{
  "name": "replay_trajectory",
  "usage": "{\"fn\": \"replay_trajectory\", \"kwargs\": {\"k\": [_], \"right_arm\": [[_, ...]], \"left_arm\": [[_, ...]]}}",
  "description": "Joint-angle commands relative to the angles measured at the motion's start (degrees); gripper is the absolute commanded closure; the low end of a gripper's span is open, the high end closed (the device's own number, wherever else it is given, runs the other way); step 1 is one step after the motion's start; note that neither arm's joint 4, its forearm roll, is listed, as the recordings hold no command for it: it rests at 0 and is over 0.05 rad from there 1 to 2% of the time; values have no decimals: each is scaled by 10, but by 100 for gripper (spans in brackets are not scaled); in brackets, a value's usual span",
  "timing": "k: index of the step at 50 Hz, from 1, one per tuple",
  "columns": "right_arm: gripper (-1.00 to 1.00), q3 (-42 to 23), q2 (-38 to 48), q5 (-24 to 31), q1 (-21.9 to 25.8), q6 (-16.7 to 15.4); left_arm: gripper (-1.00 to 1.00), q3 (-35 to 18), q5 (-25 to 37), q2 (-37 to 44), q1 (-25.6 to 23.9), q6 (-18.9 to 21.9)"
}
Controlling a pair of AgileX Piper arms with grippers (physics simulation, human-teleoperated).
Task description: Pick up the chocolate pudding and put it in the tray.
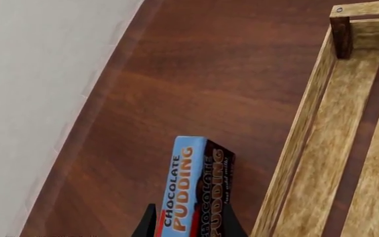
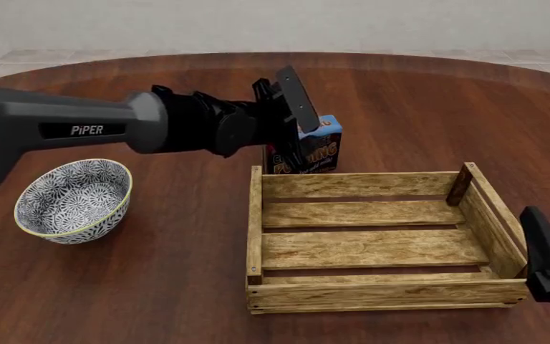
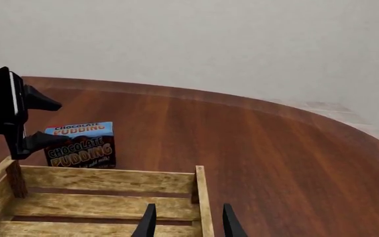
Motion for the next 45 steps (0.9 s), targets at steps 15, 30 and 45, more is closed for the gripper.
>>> {"fn": "replay_trajectory", "kwargs": {"k": [15, 30, 45], "right_arm": [[-100, -1, 8, -7, -1, -2], [-100, -2, 11, -8, -2, -2], [-100, 0, 20, -16, -2, -3]], "left_arm": [[-100, -20, 2, 21, 7, -3], [-100, -26, 2, 26, 6, -15], [-100, -30, -2, 35, 9, -20]]}}
